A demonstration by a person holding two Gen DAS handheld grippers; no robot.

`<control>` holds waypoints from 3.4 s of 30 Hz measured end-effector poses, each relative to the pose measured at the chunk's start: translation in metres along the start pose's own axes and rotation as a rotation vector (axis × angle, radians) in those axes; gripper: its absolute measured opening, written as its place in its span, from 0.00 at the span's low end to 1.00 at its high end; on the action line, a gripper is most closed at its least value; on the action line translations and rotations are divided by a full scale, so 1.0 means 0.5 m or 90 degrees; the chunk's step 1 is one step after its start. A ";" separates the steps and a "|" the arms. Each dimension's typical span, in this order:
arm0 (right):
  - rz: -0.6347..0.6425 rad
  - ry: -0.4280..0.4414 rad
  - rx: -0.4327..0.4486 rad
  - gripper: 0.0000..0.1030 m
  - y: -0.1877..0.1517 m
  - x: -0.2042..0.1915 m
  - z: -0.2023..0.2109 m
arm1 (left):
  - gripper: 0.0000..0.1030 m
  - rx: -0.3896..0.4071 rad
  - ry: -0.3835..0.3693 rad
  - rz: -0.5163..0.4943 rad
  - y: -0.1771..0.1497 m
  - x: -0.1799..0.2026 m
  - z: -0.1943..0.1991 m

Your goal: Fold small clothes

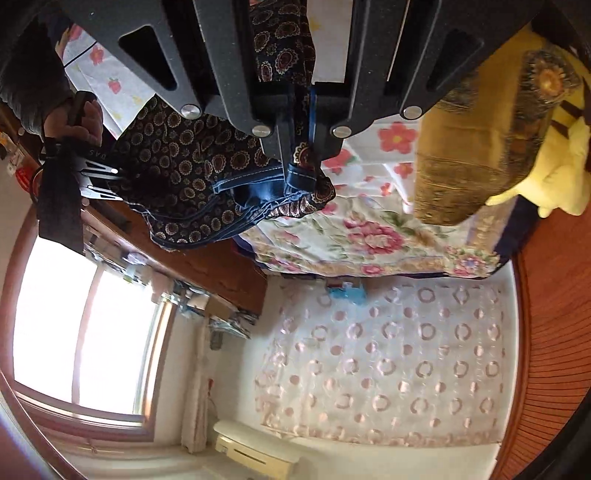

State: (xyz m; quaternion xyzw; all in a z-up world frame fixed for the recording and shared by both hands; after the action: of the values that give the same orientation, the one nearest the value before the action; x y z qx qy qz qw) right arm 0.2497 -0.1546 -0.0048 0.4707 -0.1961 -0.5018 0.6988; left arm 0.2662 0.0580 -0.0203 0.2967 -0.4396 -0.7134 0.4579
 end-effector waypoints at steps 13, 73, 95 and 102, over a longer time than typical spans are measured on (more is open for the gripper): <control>0.112 0.061 -0.006 0.10 0.099 -0.076 -0.140 | 0.05 0.062 0.124 0.079 -0.037 -0.193 0.075; 0.167 0.086 -0.124 0.44 0.032 -0.262 -0.445 | 0.79 -0.078 0.326 0.136 -0.295 -0.302 0.132; 0.030 -0.040 0.014 0.73 -0.213 -0.118 0.068 | 0.79 -0.068 0.179 0.019 -0.251 0.003 0.091; -0.029 -0.107 0.093 0.73 -0.250 -0.100 0.237 | 0.79 -0.022 0.156 -0.016 -0.187 0.087 0.117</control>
State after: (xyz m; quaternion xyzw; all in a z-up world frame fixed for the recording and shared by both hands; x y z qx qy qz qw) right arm 0.0759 -0.1718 -0.0447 0.4809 -0.2789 -0.5395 0.6323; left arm 0.1636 0.0573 -0.0799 0.3794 -0.3640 -0.6852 0.5041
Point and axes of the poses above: each gripper's, at about its wrist camera, not at the fingertips, and z roughly against the way its jaws point, x to its right, y to its top, the point moved 6 cm from there along -z, roughly the way its jaws point, and after that the axes turned 12 degrees about -z, right-handed, at the moved point
